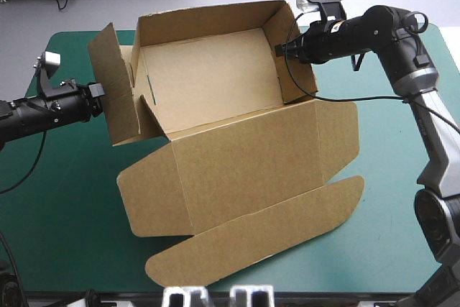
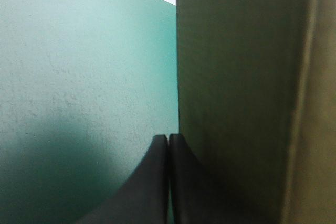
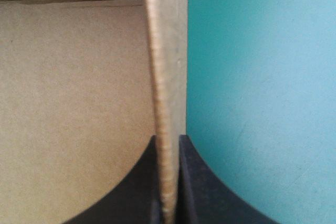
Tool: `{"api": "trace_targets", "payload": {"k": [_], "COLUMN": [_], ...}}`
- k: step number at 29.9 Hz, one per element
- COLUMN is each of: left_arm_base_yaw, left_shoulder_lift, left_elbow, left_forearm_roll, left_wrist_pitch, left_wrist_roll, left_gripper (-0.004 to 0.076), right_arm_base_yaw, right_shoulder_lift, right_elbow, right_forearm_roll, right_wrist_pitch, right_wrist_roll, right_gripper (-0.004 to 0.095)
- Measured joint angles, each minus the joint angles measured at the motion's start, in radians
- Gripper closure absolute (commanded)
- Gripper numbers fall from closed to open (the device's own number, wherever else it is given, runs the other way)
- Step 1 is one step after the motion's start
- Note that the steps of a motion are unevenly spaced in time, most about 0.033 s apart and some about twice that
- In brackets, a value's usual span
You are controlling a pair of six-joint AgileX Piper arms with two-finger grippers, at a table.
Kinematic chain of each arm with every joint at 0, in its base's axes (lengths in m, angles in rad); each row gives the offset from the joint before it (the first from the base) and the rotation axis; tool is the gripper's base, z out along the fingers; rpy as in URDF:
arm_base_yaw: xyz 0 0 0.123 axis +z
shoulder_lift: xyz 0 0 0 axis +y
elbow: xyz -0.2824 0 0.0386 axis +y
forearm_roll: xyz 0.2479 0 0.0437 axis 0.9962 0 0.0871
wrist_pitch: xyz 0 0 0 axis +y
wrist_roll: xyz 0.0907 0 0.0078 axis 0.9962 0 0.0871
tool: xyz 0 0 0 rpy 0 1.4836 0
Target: Fold the box
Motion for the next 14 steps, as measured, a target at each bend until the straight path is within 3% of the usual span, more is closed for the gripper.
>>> {"api": "trace_targets", "payload": {"k": [14], "left_arm_base_yaw": [-0.004], "left_shoulder_lift": [-0.087], "left_elbow": [0.000], "left_forearm_roll": [-0.139], "left_wrist_pitch": [0.007], "left_wrist_roll": [0.056], "left_gripper": [0.0734], "right_arm_base_yaw": [0.093], "right_shoulder_lift": [0.000], "right_elbow": [0.000], "right_forearm_roll": [-0.063], "right_wrist_pitch": [-0.140], "right_wrist_roll": [0.003], "right_gripper": [0.0922]}}
